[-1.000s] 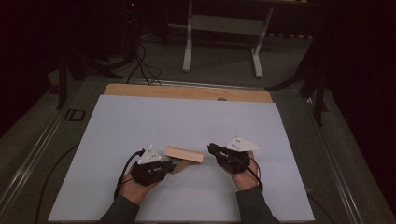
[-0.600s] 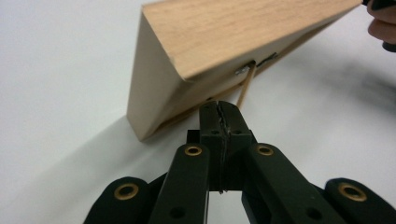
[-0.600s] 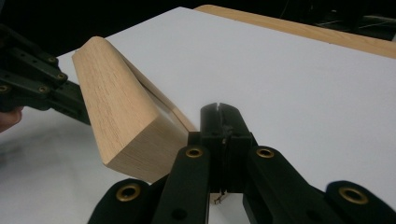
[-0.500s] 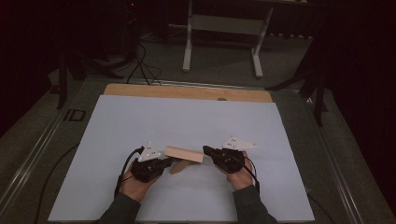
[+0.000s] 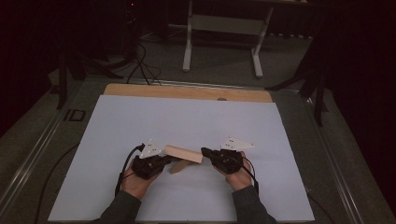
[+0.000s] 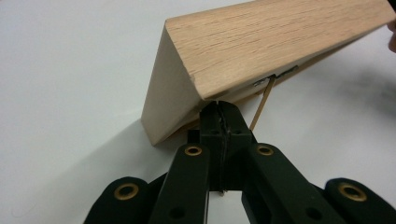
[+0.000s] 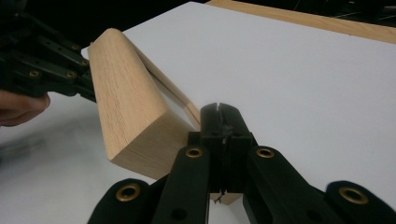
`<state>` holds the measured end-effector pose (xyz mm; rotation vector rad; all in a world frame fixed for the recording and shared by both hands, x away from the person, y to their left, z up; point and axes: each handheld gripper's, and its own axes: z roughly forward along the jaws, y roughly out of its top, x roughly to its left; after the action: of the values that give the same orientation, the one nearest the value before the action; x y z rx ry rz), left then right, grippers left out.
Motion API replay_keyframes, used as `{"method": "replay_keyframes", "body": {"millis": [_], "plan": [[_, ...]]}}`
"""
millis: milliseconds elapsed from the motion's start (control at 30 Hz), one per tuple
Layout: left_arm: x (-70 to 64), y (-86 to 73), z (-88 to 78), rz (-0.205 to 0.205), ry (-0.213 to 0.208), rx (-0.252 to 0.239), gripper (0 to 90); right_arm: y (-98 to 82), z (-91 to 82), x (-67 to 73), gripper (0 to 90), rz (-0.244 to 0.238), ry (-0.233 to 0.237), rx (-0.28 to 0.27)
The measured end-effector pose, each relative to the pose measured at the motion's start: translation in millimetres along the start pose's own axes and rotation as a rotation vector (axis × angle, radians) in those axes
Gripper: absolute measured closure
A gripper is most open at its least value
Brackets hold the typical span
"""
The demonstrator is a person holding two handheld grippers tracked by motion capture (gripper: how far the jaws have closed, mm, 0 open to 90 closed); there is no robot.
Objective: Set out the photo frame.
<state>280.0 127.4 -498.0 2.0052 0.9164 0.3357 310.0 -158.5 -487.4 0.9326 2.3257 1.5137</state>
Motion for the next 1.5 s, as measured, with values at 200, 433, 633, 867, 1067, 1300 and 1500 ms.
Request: {"method": "replay_keyframes", "body": {"millis": [200,433,633,867,1067,1300,1500], "plan": [[1.6,1.8,0.3,-0.014,0.002,-0.011,89.6,-1.1,1.2,4.1,89.5,-0.025,-0.003,0.019],[1.1,3.1,-0.7,-0.023,-0.02,-0.021,89.6,-1.6,1.1,6.6,89.5,-0.032,-0.005,0.023],[-1.5,5.3,-1.3,-0.02,-0.037,-0.022,89.6,-2.0,0.6,8.1,89.5,-0.041,-0.006,0.027],[-4.3,7.7,-0.3,-0.009,-0.051,-0.024,89.6,-1.8,1.8,13.3,89.5,-0.055,0.014,0.034],[-5.0,8.0,-0.1,-0.004,-0.054,-0.02,89.6,-1.6,3.7,17.9,89.5,-0.064,0.029,0.038],[-6.2,7.8,0.8,-0.004,-0.058,-0.015,89.6,-1.5,5.4,22.5,89.5,-0.079,0.042,0.04],[-3.0,6.9,0.8,-0.032,-0.078,-0.02,89.6,-1.7,8.2,27.4,89.5,-0.09,0.056,0.048]]}}
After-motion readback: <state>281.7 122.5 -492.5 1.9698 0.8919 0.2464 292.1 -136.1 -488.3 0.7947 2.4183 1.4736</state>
